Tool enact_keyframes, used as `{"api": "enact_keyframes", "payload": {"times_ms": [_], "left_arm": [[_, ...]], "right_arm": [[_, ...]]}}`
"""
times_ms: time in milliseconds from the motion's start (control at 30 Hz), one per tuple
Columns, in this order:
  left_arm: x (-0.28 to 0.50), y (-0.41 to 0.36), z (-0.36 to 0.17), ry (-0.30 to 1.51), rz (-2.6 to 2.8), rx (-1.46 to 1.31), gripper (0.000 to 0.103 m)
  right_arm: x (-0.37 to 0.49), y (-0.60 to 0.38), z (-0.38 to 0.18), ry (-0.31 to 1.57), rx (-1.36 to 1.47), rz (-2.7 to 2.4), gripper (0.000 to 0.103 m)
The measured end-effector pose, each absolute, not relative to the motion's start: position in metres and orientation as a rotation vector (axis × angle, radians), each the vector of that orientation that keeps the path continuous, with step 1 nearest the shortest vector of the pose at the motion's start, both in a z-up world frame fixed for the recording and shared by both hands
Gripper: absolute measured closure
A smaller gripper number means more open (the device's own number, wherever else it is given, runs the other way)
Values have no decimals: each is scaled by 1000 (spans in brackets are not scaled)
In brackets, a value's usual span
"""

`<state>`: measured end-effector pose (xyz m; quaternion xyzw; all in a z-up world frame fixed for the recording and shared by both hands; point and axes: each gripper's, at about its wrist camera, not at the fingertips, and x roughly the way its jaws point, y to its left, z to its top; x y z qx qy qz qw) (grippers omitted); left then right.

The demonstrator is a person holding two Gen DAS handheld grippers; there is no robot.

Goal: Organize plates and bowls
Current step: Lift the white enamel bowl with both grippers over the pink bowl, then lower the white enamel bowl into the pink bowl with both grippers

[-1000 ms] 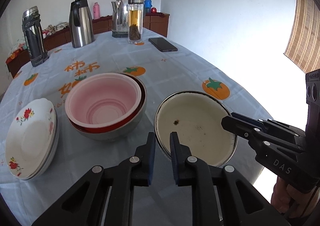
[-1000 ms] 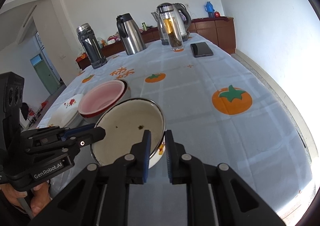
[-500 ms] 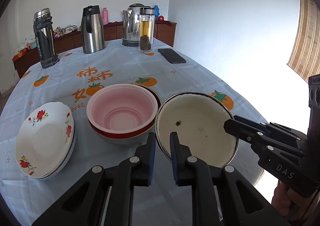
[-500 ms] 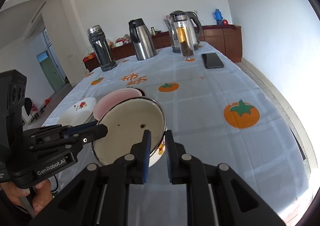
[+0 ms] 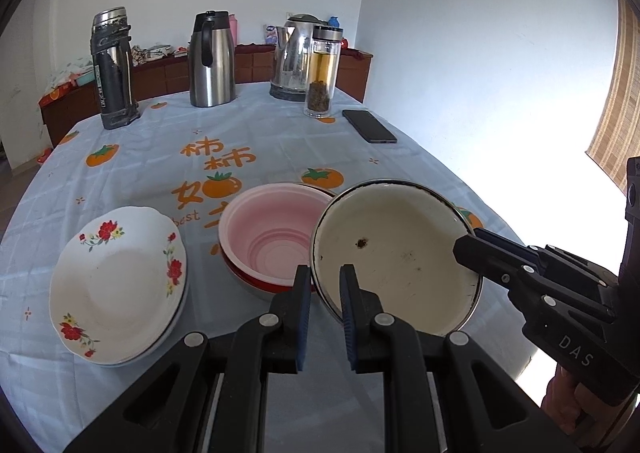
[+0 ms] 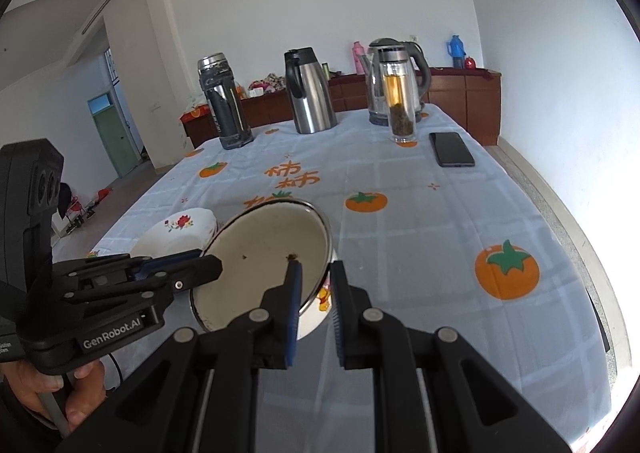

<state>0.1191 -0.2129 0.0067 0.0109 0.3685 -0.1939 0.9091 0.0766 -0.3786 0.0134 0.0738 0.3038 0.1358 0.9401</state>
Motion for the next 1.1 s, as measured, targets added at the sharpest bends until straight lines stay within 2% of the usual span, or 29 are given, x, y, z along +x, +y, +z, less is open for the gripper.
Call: {"api": "enact_keyframes", "payload": {"times_ms": [433,1100], "left_arm": [[136,-199,17,743,-357,12,87],[175,-188,15,744,-288,6,87]], "right_arm": [[104,-362,24,606,123,298,89],[152,-349,9,659,151,317,89]]}}
